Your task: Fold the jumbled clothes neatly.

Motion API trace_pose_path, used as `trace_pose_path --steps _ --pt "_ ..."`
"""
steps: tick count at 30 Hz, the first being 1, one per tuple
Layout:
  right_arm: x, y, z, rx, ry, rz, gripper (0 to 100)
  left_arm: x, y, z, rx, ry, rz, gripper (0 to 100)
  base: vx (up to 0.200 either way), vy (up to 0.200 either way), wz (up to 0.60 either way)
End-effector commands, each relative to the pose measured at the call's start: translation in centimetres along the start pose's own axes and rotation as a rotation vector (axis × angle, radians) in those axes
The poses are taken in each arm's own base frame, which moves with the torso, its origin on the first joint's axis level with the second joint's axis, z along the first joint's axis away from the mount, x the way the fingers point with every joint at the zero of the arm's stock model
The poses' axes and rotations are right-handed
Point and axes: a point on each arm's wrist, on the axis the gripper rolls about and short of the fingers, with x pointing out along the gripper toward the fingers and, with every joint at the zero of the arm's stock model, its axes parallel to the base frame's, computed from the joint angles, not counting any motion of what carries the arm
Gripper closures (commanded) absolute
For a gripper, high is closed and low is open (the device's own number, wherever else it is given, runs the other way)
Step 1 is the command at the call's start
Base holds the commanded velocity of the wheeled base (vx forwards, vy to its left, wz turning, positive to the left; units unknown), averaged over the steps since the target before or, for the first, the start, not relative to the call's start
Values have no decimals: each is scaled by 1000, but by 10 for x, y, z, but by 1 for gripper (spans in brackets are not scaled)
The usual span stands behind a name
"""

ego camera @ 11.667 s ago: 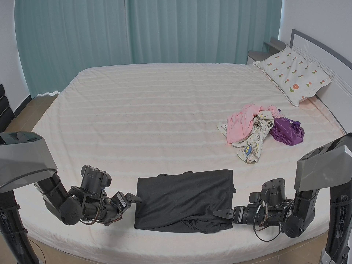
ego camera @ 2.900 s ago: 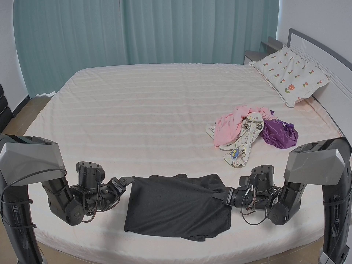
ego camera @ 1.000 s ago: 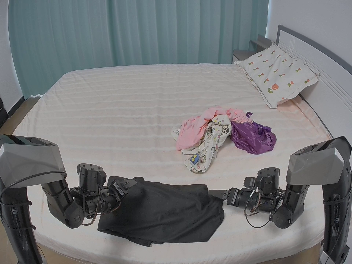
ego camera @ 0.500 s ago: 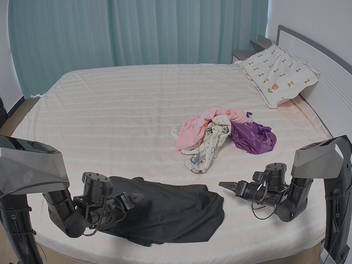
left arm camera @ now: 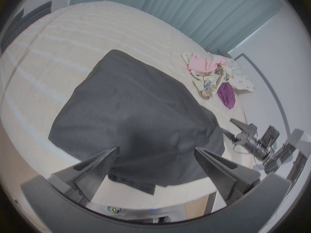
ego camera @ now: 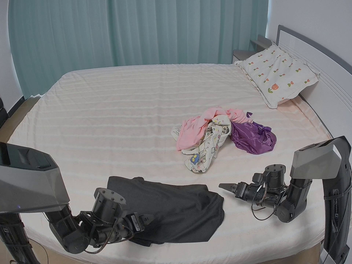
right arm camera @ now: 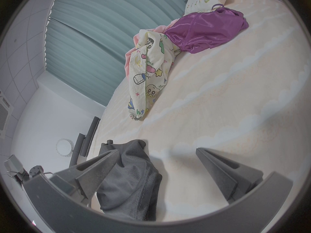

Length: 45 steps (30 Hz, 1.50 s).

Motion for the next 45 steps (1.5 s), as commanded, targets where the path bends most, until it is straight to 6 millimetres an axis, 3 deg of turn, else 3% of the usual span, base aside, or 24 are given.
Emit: trace_pose_path --steps 1,8,15,33,37,42,45 --pt "0 0 -1 2 4 1 0 -13 -15 -14 49 -6 -8 0 0 0 0" --pt "0 2 -3 -1 10 4 0 -12 -20 -18 -38 -8 -15 0 0 0 0" --pt "0 3 -5 -3 15 9 0 -28 -22 -16 -145 -25 -55 0 0 0 0" --pt "-1 8 -7 -8 22 19 0 -22 -23 -15 -149 -22 -50 0 0 0 0" --pt "-1 19 -22 -26 71 38 0 -23 -21 -13 -158 -25 -45 0 0 0 0" --pt "-19 34 -51 -70 197 48 0 -22 -12 0 -208 -63 -27 0 0 0 0" --pt "-22 37 -58 -101 225 54 0 -22 -9 4 -223 -71 -19 0 0 0 0"
